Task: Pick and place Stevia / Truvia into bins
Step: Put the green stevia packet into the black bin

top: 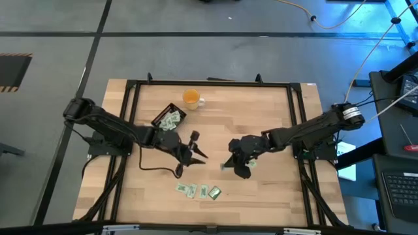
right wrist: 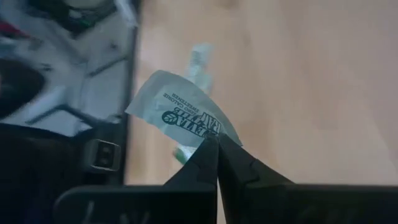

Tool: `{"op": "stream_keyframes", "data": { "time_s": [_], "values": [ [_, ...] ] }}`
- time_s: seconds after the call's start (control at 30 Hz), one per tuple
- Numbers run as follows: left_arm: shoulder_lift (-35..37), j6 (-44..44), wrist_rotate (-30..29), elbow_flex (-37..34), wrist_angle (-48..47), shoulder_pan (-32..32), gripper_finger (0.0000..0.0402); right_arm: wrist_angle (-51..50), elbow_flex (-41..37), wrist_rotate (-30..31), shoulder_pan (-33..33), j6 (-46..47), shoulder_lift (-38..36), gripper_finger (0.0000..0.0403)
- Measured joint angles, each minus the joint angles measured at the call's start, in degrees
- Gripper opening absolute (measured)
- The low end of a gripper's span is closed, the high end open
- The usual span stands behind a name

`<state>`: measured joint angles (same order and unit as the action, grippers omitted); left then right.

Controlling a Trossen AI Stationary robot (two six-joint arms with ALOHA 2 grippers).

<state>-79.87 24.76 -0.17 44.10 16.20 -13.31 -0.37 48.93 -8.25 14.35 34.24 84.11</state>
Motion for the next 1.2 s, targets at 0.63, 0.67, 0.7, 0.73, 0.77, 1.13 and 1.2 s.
{"op": "stream_keyframes", "data": {
  "time_s": [0.63,0.67,0.7,0.73,0.77,1.13,1.2],
  "values": [
    [-8.15,-2.53,0.29,0.9,9.68,-0.84,0.0165,14.03,0.04,-11.18,-4.13,-0.11,6.3,0.0002],
    [-8.5,-2.31,0.3,0.9,10.21,-0.7,0.0165,14.2,0.04,-11.31,-4.16,-0.21,6.3,0.0002],
    [-8.8,-1.95,0.31,0.9,10.72,-0.55,0.0165,14.37,0.04,-11.35,-4.22,-0.26,6.3,0.0002],
    [-9.1,-1.68,0.34,0.9,11.15,-0.47,0.0166,14.37,0.04,-11.37,-4.3,-0.24,6.3,0.0002],
    [-9.4,-1.65,0.7,0.9,11.73,-0.44,0.0166,14.37,0.04,-11.41,-4.38,-0.24,6.3,0.0002],
    [-9.69,-1.5,4.9,0.92,14.9,-0.47,0.0155,14.54,0.04,-11.39,-5.57,-0.26,6.3,0.0002],
    [-9.69,-1.45,4.85,0.92,14.84,-0.47,0.0153,14.76,0.04,-11.39,-5.55,-0.21,6.3,0.0002]
  ]
}}
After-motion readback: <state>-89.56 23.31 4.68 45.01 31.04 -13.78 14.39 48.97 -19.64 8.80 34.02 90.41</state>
